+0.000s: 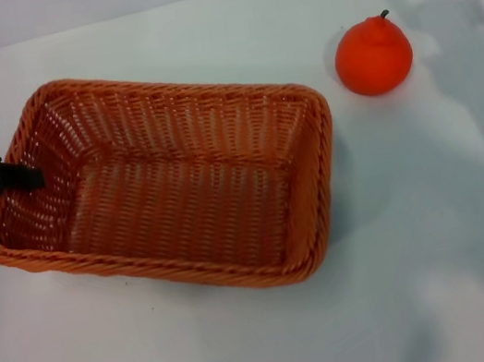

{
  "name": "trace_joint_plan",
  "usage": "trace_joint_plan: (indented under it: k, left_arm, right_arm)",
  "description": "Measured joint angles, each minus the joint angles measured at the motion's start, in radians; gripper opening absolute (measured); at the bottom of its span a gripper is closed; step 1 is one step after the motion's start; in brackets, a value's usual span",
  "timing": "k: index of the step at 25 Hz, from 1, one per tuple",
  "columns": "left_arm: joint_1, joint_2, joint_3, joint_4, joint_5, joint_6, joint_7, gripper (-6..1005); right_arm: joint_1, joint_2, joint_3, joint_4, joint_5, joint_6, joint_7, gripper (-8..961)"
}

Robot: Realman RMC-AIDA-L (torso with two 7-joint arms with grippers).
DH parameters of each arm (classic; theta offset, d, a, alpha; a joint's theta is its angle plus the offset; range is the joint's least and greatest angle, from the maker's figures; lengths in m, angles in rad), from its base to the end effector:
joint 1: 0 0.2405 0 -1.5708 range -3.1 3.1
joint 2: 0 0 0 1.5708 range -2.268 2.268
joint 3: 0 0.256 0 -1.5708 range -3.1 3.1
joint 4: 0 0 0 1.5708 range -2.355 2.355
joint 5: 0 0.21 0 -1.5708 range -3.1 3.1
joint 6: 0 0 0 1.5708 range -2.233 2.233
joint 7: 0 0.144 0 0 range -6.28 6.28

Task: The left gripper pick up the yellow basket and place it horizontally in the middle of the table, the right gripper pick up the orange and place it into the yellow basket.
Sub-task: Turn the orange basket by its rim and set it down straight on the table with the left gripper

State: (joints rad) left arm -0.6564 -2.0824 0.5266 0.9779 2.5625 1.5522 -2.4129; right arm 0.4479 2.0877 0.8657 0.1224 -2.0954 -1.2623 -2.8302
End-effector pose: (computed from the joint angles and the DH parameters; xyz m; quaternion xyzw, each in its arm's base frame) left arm -0.2741 0.3664 0.0557 -0.7873 -0.5856 -0.0807 0.1753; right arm 0.3370 0.3311 0.0164 -0.2927 -0.5876 -0.6470 0.3879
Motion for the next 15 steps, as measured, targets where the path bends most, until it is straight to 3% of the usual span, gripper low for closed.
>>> trace_joint_plan:
  k: [7,15]
  left_arm:
    - [0.051,0.003,-0.048,-0.035,-0.085,-0.011,-0.008,160]
    - [0.074,-0.044,-0.081,0.009,-0.102,-0.056,-0.015,161]
  right_arm:
    - [0.001,-0.001,0.002,-0.012,0.0,0.0,0.0,947]
    - [0.002,-0.002,0.004,-0.013,0.0,0.001,0.0,947]
